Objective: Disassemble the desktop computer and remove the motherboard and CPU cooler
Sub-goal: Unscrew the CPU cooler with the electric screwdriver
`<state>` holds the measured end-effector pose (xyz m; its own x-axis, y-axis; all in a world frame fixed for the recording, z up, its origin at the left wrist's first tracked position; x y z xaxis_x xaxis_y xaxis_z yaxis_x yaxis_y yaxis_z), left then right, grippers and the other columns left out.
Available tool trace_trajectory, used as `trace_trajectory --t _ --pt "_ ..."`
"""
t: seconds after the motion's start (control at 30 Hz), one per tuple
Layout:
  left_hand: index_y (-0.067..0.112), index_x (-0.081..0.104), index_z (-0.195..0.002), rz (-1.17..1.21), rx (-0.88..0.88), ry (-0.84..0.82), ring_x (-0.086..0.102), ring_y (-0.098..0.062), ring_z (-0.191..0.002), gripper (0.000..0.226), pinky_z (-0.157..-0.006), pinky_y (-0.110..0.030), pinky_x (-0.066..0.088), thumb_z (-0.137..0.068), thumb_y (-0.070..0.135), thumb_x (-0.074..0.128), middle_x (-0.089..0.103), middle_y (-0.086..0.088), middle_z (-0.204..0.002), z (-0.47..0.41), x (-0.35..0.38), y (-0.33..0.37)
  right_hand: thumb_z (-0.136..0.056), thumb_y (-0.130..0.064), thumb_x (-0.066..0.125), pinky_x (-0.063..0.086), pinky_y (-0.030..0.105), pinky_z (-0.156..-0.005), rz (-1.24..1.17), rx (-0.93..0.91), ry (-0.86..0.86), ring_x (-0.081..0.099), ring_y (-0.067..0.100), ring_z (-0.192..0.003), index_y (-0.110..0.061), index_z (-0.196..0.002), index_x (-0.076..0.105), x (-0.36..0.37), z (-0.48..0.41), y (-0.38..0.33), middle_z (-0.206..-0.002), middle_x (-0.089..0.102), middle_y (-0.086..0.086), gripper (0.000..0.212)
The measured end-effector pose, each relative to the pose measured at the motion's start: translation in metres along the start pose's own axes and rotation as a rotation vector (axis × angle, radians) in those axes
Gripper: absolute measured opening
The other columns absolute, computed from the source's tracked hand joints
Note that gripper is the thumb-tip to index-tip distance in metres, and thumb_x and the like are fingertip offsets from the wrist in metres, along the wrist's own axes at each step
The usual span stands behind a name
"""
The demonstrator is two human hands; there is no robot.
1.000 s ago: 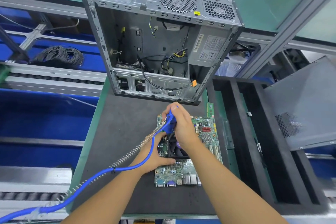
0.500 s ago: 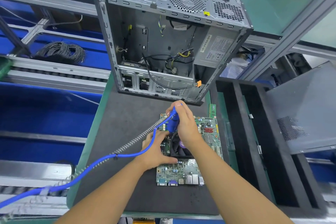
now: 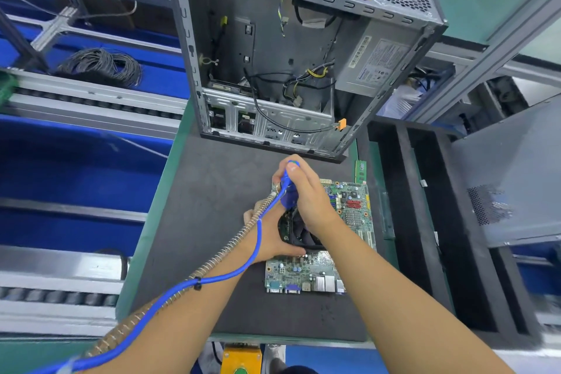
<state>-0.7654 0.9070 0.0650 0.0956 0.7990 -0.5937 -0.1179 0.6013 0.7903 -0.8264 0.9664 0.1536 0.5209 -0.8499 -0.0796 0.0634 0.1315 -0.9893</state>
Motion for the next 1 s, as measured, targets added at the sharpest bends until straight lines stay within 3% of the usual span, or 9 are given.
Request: trace_trajectory --t 0.07,0.13,0.2,0.3,0.4,0.47,0.57,0.87,1.0 --pt "0.039 0.038 -0.139 -0.025 -0.008 -0.011 0.020 0.008 -0.104 0.106 -0.088 -0.016 0.024 -0.047 0.073 0.075 0.025 0.037 -0.111 -0.001 0.003 -0.004 -0.094 -0.047 0.045 0.034 0.025 -0.053 0.013 -0.014 -0.038 0.037 0.023 -0.061 -0.025 -0.085 0.055 0.003 0.000 0.002 -0.077 0.050 0.021 0.026" --pt "0.037 0.036 -0.141 -0.018 0.037 0.002 0.012 0.027 -0.108 0.109 -0.085 -0.006 0.029 -0.047 0.071 0.079 0.014 0.054 -0.113 0.000 0.002 -0.003 -0.094 -0.045 0.045 0.031 0.028 -0.052 0.001 -0.018 -0.052 0.034 0.025 -0.061 -0.023 -0.085 0.054 0.005 -0.001 0.003 -0.076 0.048 0.022 0.025" --pt "0.034 0.035 -0.141 0.015 0.052 0.033 -0.005 0.038 -0.111 0.111 -0.089 0.003 0.026 -0.047 0.069 0.081 0.000 0.063 -0.118 0.002 0.000 -0.003 -0.093 -0.044 0.047 0.028 0.030 -0.052 -0.023 -0.015 -0.046 0.035 0.022 -0.059 -0.022 -0.085 0.053 0.004 -0.003 0.004 -0.075 0.054 0.007 0.024" --pt "0.039 0.035 -0.137 0.022 0.025 0.033 0.014 0.023 -0.117 0.103 -0.093 0.006 0.011 -0.050 0.065 0.084 0.022 0.048 -0.124 0.001 0.004 -0.007 -0.089 -0.041 0.047 0.028 0.025 -0.049 -0.049 -0.001 -0.039 0.034 0.018 -0.056 -0.023 -0.084 0.053 0.000 -0.004 0.006 -0.076 0.057 -0.002 0.021" --pt "0.038 0.037 -0.139 0.028 -0.071 -0.053 0.032 -0.012 -0.126 0.102 -0.106 -0.015 0.027 -0.052 0.064 0.083 0.040 0.012 -0.134 -0.005 0.014 -0.015 -0.087 -0.038 0.046 0.027 0.028 -0.051 -0.058 -0.012 -0.033 0.033 0.020 -0.059 -0.018 -0.084 0.052 -0.002 -0.003 0.006 -0.074 0.055 0.002 0.021" --pt "0.033 0.040 -0.140 0.032 -0.116 -0.071 0.039 -0.022 -0.126 0.101 -0.107 -0.033 0.038 -0.054 0.060 0.086 0.042 0.005 -0.137 -0.005 0.014 -0.015 -0.086 -0.035 0.044 0.028 0.031 -0.052 -0.012 -0.033 -0.045 0.035 0.023 -0.059 -0.016 -0.083 0.051 0.000 -0.004 0.005 -0.073 0.055 0.003 0.020" --pt "0.025 0.042 -0.140 0.048 -0.130 -0.081 0.041 -0.025 -0.126 0.097 -0.107 -0.034 0.040 -0.059 0.050 0.090 0.042 0.002 -0.138 0.000 0.008 -0.014 -0.084 -0.033 0.044 0.030 0.033 -0.052 0.016 -0.044 -0.050 0.036 0.027 -0.058 -0.016 -0.081 0.051 0.008 -0.003 0.003 -0.072 0.055 0.003 0.018" --pt "0.024 0.044 -0.138 0.048 -0.093 -0.067 0.041 -0.020 -0.128 0.094 -0.107 -0.035 0.038 -0.059 0.048 0.090 0.045 0.004 -0.135 0.004 0.006 -0.014 -0.082 -0.030 0.041 0.028 0.034 -0.051 0.017 -0.040 -0.074 0.033 0.035 -0.055 -0.018 -0.078 0.049 0.009 -0.005 0.000 -0.070 0.054 0.007 0.015" --pt "0.026 0.043 -0.140 0.036 -0.110 -0.078 0.041 -0.023 -0.126 0.097 -0.107 -0.035 0.039 -0.059 0.050 0.089 0.043 0.003 -0.136 0.003 0.007 -0.017 -0.081 -0.031 0.041 0.030 0.030 -0.050 0.024 -0.038 -0.105 0.035 0.025 -0.054 -0.020 -0.078 0.051 0.008 -0.006 0.001 -0.068 0.056 0.002 0.015"
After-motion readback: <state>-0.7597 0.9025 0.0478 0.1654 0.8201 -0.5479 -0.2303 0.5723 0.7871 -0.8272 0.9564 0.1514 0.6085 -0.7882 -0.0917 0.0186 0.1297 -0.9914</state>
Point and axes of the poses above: each hand's wrist, its own z-axis away from the middle knuckle, its own x-axis out of the palm, y = z × x, the point moved 6 cm from there along -z, towards the middle knuckle
